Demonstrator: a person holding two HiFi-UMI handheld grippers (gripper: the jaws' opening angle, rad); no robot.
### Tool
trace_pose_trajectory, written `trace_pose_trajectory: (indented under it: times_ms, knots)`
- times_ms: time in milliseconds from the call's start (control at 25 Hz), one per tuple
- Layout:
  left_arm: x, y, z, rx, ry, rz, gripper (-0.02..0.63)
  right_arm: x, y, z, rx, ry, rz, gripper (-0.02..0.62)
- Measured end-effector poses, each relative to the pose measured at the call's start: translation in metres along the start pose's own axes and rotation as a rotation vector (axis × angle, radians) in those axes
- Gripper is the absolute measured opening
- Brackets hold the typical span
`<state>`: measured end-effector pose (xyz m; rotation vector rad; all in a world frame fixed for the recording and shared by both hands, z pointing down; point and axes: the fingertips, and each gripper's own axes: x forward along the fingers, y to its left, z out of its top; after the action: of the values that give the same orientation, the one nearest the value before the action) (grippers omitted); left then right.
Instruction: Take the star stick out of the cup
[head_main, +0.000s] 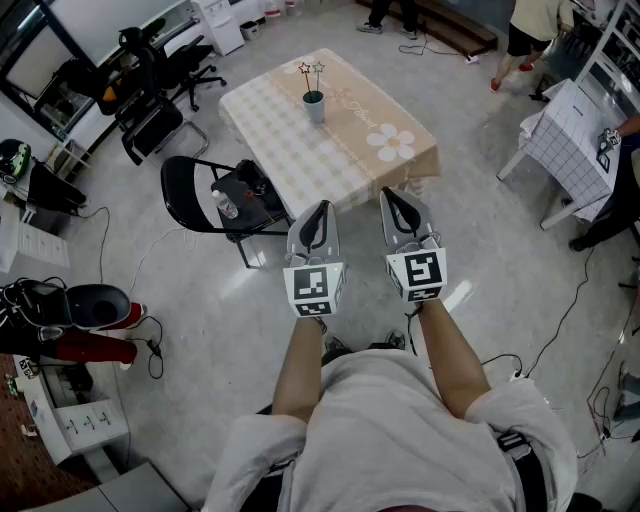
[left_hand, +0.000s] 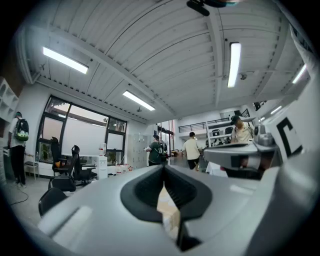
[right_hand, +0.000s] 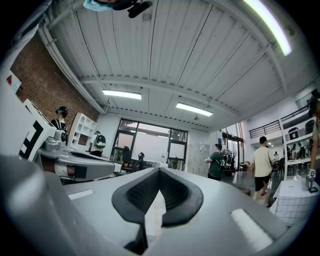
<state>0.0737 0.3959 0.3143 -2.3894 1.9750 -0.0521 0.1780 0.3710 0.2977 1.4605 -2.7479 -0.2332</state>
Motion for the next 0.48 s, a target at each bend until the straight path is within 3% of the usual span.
trace_pose_trajectory:
  times_ms: [480]
  knots:
    - [-0.015, 0.044, -0.015, -0.011, 0.012, -0.047, 0.002, 0.002, 0.031, -0.02, 0.048, 0.065, -0.05, 0.0]
